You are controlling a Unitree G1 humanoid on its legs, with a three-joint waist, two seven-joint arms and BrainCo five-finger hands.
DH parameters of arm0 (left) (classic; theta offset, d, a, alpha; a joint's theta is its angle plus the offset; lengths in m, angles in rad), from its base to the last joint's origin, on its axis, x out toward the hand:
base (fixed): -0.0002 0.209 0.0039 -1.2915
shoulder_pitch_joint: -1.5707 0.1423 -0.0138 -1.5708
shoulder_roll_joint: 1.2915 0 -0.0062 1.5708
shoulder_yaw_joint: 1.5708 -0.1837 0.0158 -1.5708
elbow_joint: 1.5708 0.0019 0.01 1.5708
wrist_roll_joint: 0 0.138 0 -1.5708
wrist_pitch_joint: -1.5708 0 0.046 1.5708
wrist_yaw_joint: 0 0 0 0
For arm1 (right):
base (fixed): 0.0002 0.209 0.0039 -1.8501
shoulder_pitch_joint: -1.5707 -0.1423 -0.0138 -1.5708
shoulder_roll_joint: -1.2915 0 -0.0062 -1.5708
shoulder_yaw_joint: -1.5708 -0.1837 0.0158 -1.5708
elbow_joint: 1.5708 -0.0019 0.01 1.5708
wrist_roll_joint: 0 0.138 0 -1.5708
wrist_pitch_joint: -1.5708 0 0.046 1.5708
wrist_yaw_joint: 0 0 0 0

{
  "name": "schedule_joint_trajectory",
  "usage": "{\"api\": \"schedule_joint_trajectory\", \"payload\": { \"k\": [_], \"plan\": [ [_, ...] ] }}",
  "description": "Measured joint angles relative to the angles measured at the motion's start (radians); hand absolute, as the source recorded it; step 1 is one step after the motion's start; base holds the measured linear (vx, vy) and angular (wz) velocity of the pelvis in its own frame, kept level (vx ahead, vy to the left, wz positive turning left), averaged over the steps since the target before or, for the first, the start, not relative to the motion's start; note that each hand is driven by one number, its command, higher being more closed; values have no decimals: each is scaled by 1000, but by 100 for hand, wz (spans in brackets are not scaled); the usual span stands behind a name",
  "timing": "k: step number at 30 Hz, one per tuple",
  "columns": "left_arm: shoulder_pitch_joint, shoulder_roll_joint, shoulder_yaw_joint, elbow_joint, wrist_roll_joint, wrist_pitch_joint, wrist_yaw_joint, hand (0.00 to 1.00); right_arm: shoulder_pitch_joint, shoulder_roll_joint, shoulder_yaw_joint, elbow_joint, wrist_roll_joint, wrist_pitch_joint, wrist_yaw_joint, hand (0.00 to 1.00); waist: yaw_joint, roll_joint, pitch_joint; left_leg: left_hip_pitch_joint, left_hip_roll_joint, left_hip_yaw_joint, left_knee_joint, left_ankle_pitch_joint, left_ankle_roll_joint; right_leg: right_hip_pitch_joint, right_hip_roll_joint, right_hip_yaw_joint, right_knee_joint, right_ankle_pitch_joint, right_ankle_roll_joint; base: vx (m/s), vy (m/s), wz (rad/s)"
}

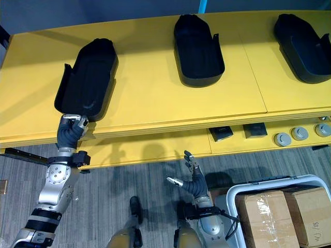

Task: Walk over and take plastic housings, then place them on the shelf

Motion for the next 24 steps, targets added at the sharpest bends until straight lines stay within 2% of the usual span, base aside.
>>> {"api": "schedule_joint_trajectory", "payload": {
  "k": [2,4,6,8,11,15,20,24],
  "plan": [
    [-1,0,7,-34,-12,14,25,100,1,5,9,9,0,-4,0,0,-8,-10,6,-3,-5,1,0,0,1,3,1,1,-15,11,-1,-46,42,-2],
    [31,-22,44,-189,-3,16,57,100,9,18,21,23,0,-11,0,0,-25,-28,14,-5,-8,1,0,7,12,2,2,7,-16,17,1,-10,38,-6],
    [88,-68,63,-317,11,6,70,100,26,23,21,23,0,-14,0,0,-31,-31,12,0,-11,5,0,11,14,2,2,28,-19,18,2,52,23,-14],
    [143,-102,63,-393,16,-12,72,100,36,23,20,24,-1,-15,0,0,-31,-29,10,2,-11,12,1,35,38,3,2,30,-20,21,3,100,26,-16],
    [197,-130,74,-409,8,-15,61,100,48,24,18,24,-1,-15,1,0,-32,-28,10,6,-14,2,4,59,43,13,3,24,-19,28,-2,119,16,4],
    [261,-157,124,-444,1,-14,58,100,48,24,9,25,-2,-15,3,0,-30,-27,9,38,-21,-8,4,59,42,51,-2,16,-19,8,-8,132,9,10],
    [300,-163,125,-475,-10,-14,33,100,49,22,-2,26,-5,-15,10,0,-30,-11,8,42,-16,-34,0,51,33,65,3,-10,-13,-7,-10,27,21,14],
    [339,-168,126,-475,-9,-1,26,100,63,22,-2,26,-7,-15,18,0,-28,-10,8,42,-16,-34,0,43,23,64,3,-8,-13,-12,-8,-33,39,0]
  ]
}}
